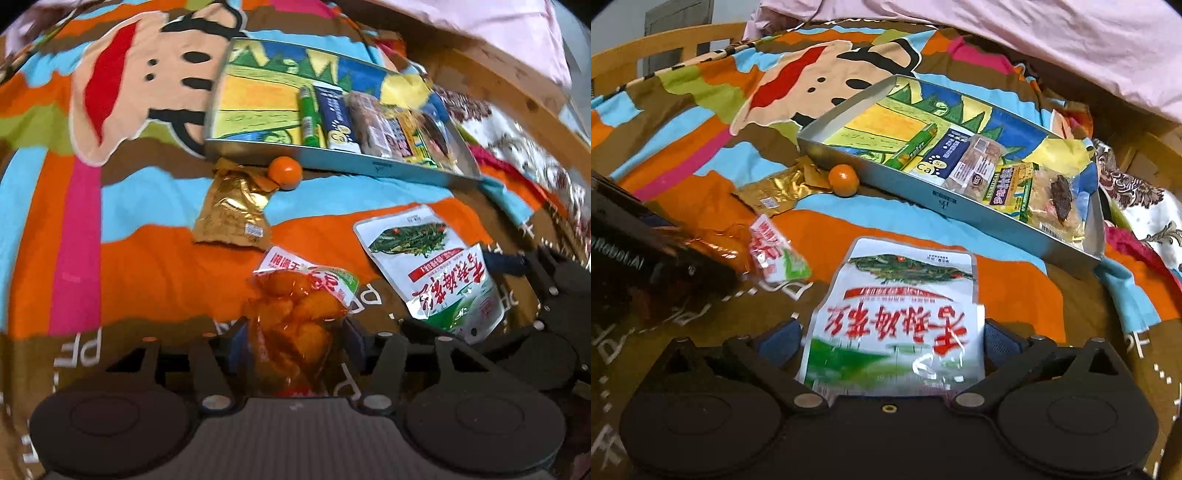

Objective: Organize snacks
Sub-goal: 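Close the left tool on the orange pickled-snack bag, then lower the orange bag into the tray with the left tool while the right tool places the white packet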

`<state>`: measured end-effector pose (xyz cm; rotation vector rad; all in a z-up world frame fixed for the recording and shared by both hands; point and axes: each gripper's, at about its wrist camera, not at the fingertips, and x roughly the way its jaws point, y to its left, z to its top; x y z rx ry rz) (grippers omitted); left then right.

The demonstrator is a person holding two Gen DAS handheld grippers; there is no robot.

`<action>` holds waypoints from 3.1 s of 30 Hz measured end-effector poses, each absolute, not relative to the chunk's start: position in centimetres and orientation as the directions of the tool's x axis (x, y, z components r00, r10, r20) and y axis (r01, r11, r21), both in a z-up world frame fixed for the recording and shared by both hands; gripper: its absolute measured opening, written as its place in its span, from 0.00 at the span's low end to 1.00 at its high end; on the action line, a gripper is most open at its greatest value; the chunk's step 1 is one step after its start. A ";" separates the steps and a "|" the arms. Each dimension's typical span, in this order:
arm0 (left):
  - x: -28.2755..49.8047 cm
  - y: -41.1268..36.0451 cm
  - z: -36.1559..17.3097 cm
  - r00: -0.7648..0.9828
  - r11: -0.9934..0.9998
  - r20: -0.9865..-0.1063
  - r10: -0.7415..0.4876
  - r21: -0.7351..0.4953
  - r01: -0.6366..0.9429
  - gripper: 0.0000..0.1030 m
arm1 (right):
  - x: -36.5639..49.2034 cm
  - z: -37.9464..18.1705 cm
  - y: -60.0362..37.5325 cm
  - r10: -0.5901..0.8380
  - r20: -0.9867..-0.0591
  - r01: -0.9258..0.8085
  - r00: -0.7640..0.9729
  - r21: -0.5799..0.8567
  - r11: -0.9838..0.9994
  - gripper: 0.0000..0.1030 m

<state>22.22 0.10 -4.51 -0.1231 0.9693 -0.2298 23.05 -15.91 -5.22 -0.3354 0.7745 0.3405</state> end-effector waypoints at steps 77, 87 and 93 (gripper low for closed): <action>45.3 -8.7 -3.7 0.829 0.972 -0.539 -0.147 -0.236 0.018 0.52 | 43.7 -3.9 -26.3 0.193 -0.411 -0.236 0.891 -0.058 0.970 0.93; 45.3 -8.5 -3.9 0.836 0.967 -0.531 -0.139 -0.255 -0.001 0.56 | 43.9 -3.7 -26.0 0.190 -0.429 -0.239 0.883 -0.063 0.969 0.97; 45.0 -8.2 -3.9 0.842 0.962 -0.518 -0.154 -0.274 0.008 0.71 | 43.7 -3.6 -26.1 0.183 -0.420 -0.224 0.889 -0.052 0.973 0.99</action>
